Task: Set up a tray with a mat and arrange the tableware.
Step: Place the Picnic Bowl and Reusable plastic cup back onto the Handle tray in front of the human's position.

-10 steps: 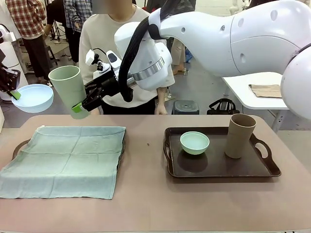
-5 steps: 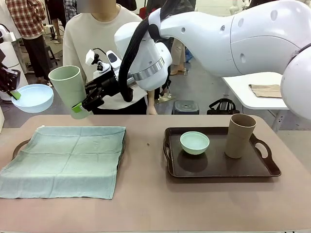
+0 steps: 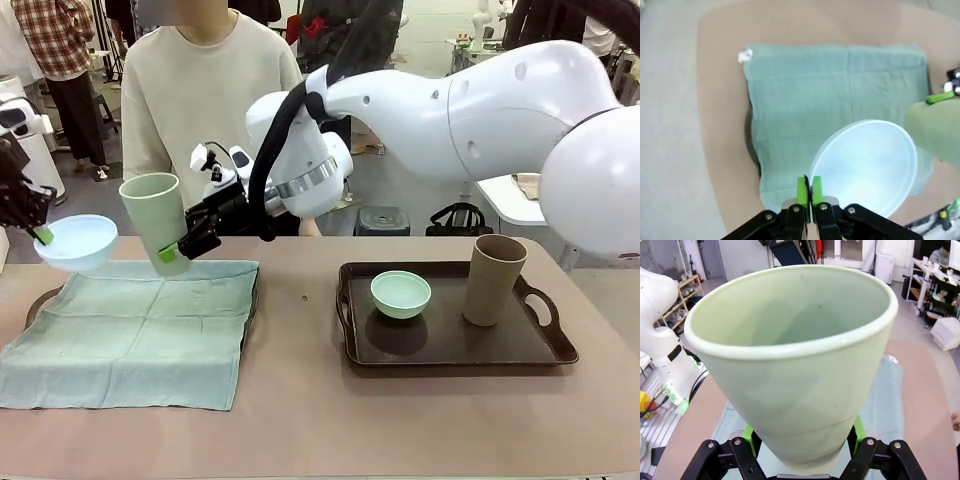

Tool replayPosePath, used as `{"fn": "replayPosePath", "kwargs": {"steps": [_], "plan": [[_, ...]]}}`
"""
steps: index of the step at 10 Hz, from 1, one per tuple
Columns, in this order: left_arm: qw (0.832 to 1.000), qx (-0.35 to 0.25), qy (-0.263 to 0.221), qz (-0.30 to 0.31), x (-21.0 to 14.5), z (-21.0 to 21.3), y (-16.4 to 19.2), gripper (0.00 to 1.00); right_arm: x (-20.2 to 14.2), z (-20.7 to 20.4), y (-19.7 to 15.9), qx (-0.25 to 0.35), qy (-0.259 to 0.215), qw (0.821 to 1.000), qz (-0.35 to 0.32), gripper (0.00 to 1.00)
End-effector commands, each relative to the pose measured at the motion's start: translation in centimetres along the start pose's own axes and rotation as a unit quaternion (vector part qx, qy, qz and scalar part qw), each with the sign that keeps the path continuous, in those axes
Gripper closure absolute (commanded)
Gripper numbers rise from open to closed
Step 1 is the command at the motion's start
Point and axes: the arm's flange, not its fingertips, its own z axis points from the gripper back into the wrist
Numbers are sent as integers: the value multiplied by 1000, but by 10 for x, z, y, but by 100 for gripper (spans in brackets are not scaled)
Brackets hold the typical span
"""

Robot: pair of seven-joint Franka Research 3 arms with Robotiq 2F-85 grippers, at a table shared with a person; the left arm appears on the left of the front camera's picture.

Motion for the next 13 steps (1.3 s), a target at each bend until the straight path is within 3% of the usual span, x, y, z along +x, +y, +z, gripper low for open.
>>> {"fn": "replayPosePath", "kwargs": {"steps": [1, 5, 8, 9, 13], "plan": [[1000, -5, 5, -7, 0, -16, 6, 96, -10, -1, 4, 5, -33, 999, 2, 19], [999, -41, 16, 4, 2, -63, 20, 96, -49, -15, 9, 31, -22, 999, -16, 19], [999, -31, 11, 24, 9, -67, 19, 96, -61, -20, 12, 11, 24, 1000, -11, 19], [999, -26, 26, 14, 3, -67, 22, 96, -55, -23, 4, 29, -4, 999, -22, 19], [999, -25, 31, 22, 5, -79, 22, 96, -63, -24, 3, 35, 0, 999, -20, 19]]}}
